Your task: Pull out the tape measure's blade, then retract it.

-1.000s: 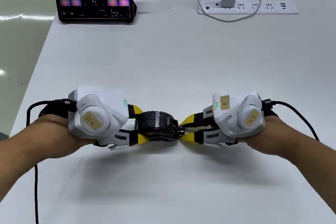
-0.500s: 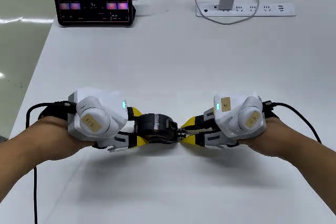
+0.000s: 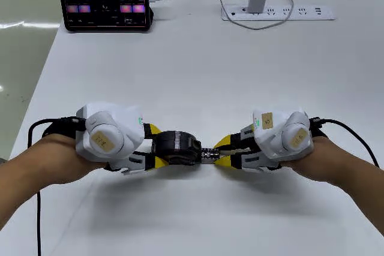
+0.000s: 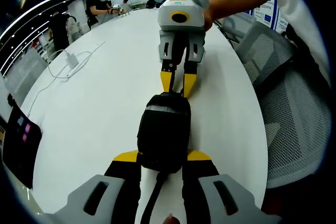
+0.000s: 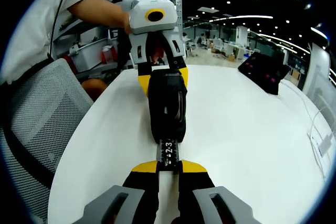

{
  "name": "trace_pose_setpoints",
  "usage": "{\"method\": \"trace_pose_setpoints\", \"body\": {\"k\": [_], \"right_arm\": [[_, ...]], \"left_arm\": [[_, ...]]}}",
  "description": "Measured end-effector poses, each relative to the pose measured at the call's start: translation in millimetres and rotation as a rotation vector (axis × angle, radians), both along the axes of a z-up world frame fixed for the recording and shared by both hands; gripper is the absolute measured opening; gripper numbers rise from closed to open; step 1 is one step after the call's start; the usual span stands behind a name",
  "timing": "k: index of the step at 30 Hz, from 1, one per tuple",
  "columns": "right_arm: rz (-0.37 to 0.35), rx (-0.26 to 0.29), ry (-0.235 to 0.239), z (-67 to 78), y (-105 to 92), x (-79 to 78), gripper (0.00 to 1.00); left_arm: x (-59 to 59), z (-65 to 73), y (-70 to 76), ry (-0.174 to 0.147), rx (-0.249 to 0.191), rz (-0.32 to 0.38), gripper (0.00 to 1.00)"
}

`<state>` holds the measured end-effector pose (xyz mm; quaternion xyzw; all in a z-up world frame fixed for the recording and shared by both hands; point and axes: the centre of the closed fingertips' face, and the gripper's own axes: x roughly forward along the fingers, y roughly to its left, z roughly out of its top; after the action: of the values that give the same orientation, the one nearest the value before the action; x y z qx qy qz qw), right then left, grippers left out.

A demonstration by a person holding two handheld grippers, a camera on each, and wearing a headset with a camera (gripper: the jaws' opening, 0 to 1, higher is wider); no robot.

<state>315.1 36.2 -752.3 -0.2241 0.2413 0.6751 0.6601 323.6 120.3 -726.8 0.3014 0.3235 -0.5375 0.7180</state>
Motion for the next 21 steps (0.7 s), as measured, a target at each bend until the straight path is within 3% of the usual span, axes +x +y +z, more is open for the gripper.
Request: {"method": "trace_pose_setpoints", "body": {"k": [21], "right_arm": [[-0.007,-0.018,0.002,-0.3,-22.8,-1.5,0.09]], "left_arm": [[-0.1,-0.4,-0.7,0.001,0.012,-0.005,0.24]]}}
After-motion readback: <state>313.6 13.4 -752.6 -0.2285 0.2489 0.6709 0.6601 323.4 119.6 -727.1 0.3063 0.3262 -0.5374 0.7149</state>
